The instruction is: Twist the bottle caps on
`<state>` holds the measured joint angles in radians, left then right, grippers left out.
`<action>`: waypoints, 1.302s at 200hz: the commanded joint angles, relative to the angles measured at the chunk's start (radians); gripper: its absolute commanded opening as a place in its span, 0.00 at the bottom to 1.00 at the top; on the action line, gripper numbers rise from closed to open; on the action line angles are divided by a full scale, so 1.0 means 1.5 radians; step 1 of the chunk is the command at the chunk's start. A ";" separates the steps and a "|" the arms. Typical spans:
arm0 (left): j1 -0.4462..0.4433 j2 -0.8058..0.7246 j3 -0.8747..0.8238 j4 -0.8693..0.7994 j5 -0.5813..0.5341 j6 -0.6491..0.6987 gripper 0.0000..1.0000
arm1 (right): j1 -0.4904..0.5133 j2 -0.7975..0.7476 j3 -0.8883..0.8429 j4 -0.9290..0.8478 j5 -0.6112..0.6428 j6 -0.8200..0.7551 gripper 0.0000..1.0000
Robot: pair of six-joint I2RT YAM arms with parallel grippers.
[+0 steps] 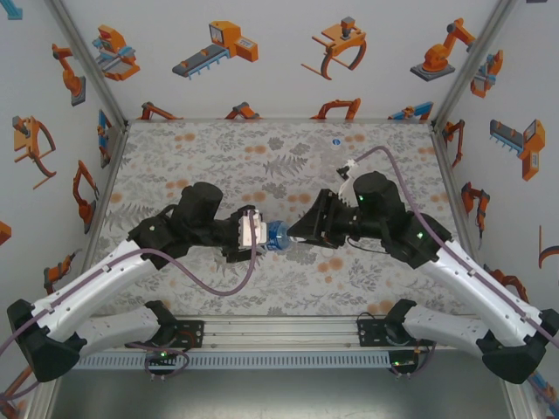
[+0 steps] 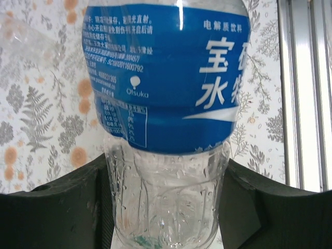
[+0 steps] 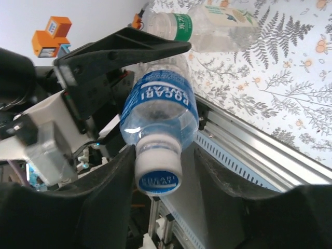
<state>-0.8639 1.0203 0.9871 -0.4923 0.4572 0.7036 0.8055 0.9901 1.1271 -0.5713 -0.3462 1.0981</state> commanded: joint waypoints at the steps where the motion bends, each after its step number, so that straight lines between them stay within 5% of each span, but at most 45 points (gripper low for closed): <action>1: -0.004 -0.002 0.011 0.044 0.035 0.014 0.00 | 0.004 0.007 0.049 -0.041 0.022 -0.048 0.56; 55: -0.004 -0.008 0.005 0.031 0.033 0.007 0.00 | 0.004 0.012 0.127 -0.072 0.076 -0.166 0.64; 104: -0.004 -0.017 0.007 0.022 0.034 0.003 0.00 | 0.004 -0.005 0.156 -0.017 0.073 -0.361 0.60; 141: -0.004 -0.029 0.004 0.018 0.054 0.000 0.00 | 0.004 -0.077 0.080 0.134 -0.079 -0.679 0.54; 183: -0.005 -0.052 -0.003 0.018 0.092 -0.010 0.00 | 0.004 -0.091 0.081 0.065 -0.301 -1.004 0.55; 260: -0.008 -0.067 -0.007 0.009 0.108 -0.020 0.00 | 0.007 -0.068 0.038 0.105 -0.348 -1.047 0.54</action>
<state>-0.8680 0.9306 0.9852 -0.4683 0.5774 0.6907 0.8078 0.8810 1.2011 -0.4587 -0.8200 -0.4210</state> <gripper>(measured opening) 0.598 0.550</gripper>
